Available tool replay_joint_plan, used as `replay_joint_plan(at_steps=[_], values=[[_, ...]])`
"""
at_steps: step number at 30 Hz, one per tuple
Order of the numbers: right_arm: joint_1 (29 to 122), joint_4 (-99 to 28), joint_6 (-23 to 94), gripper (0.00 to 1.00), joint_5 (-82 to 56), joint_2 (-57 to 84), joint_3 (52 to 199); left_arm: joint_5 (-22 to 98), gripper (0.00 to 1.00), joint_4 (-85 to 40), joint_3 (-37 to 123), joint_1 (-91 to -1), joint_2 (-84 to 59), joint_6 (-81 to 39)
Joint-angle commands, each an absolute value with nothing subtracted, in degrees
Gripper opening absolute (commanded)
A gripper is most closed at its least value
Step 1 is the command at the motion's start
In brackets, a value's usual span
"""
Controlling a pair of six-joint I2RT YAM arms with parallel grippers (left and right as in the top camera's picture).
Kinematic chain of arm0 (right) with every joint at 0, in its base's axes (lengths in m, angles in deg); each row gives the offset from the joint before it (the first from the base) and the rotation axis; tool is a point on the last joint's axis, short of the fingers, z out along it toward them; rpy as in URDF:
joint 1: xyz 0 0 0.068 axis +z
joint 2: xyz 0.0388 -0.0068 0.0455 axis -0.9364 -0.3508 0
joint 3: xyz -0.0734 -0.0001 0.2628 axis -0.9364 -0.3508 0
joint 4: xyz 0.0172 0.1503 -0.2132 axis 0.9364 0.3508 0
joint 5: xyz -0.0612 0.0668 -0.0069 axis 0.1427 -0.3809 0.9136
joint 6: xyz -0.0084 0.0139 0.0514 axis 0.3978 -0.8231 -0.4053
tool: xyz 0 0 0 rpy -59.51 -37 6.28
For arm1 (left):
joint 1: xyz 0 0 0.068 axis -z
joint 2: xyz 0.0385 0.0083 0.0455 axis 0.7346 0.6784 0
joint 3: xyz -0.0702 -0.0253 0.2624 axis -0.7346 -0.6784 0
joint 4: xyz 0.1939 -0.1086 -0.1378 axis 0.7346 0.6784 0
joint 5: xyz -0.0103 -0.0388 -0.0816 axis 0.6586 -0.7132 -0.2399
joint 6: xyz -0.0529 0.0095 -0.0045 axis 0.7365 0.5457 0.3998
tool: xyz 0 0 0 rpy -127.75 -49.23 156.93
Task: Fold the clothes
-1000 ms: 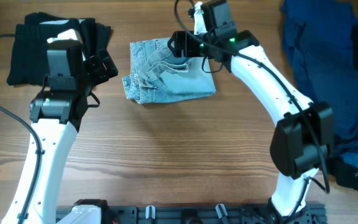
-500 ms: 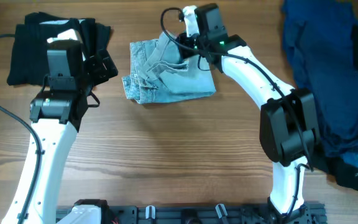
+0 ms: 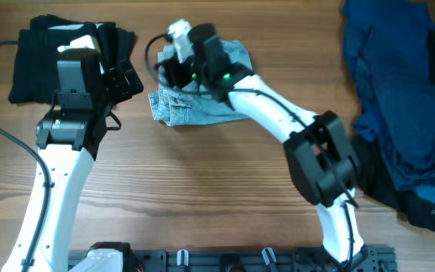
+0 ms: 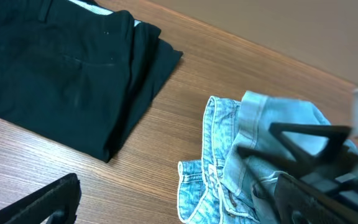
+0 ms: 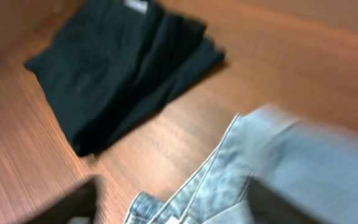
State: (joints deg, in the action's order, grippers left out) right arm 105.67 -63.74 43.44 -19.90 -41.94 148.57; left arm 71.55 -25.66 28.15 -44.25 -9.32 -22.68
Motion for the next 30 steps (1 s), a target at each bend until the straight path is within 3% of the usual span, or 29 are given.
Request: replay_joint_plan(at_steps=[1,13,23,28,30], values=[[103.0,-62.1,39.9,1.0,-16.2,-40.8,149.3,71.3,1.0,-25.6,28.1,-44.6,-9.1,-23.9],[90.6,-30.9,27.7,1.0,-17.2,-26.9,150.4,71.3,1.0,-25.9,28.1,-44.6,-9.1,-23.8],[92.9,-25.9,24.8,1.0,-21.8,-32.2,145.7,71.3,1.0,-26.1,28.1,-44.6,-9.0,-23.8],[95.0,-27.7,23.5,0.8,-20.4,-34.4,145.6,71.3,1.0,-25.9,28.1,-44.6,-9.0,-23.8],[95.6,-29.9,23.3,0.67,-20.4,-35.2,145.6,71.3,1.0,-25.8,28.1,-44.6,-9.0,-23.8]])
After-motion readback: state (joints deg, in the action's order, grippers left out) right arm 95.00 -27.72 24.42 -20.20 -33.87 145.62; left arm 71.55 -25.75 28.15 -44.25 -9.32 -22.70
